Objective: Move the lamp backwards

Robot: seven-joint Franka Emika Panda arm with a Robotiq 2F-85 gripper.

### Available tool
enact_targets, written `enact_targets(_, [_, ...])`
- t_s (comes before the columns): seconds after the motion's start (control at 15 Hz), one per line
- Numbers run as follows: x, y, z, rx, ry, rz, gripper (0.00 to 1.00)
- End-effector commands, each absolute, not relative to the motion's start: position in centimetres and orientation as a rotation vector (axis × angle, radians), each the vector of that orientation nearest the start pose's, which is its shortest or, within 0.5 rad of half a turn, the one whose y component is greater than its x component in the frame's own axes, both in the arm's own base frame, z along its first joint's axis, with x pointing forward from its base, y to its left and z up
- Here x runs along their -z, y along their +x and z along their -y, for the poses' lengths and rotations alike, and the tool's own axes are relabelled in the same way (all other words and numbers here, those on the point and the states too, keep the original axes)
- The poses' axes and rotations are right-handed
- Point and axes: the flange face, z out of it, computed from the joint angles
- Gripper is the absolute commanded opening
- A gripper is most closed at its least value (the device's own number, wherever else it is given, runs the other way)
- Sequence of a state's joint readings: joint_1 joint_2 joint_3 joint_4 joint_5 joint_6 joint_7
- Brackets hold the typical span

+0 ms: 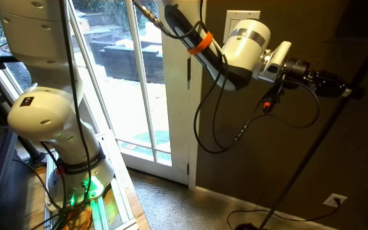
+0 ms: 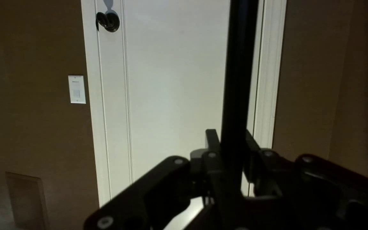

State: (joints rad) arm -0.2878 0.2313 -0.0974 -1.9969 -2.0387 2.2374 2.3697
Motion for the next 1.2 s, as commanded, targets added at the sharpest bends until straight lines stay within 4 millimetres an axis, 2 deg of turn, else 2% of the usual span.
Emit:
enact_targets(0.0, [-38.9,55.6,24.7,-1.443,1.560,1.060,0.05])
enact_targets(0.2, [-39.9,55.3,24.4,-1.445,1.558,1.095,0.05])
enact_targets(0.67, [-43.9,54.6,24.2,-1.453,1.535,1.222,0.05])
enact_targets(1.13, [-45.3,55.2,24.3,-1.462,1.525,1.251,0.05])
